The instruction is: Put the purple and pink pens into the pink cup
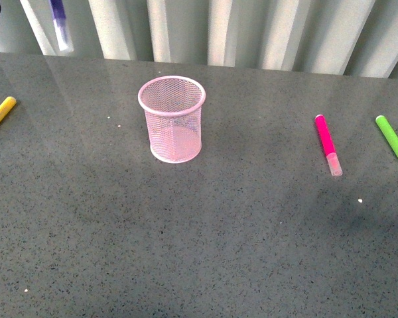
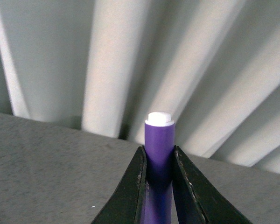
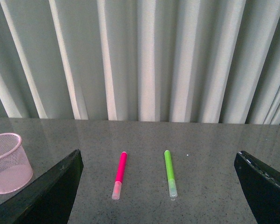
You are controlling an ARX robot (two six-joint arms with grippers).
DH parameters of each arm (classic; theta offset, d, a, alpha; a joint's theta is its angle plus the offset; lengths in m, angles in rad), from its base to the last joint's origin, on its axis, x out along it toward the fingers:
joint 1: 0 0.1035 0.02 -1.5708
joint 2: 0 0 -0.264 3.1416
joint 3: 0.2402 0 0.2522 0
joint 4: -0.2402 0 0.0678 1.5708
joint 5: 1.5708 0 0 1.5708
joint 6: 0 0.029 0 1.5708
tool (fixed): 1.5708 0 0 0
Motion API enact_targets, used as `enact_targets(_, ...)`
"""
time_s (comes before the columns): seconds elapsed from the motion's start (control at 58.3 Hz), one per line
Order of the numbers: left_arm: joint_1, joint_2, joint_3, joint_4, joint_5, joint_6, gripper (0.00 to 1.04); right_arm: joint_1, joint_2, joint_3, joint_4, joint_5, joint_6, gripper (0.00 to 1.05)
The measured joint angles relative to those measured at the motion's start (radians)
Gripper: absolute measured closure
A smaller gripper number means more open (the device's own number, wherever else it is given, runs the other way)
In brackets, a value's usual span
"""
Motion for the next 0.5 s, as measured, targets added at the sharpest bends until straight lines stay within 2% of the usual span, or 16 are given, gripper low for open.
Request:
enact_targets(0.189, -0.156, -0.031, -0.177, 0.367, -0.032, -0.012, 0.93, 0.000, 0.000, 0.000, 0.000, 0.000, 0.000, 0.07)
enact_targets(0.377, -0.265, 0.041, -0.212, 0.558, -0.111, 0.024, 0.93, 0.000, 0.000, 0.000, 0.000, 0.000, 0.000, 0.07)
enact_targets(0.497, -0.301, 0.113, -0.209, 0.616, -0.162, 0.054, 0.93, 0.000, 0.000, 0.000, 0.000, 0.000, 0.000, 0.07)
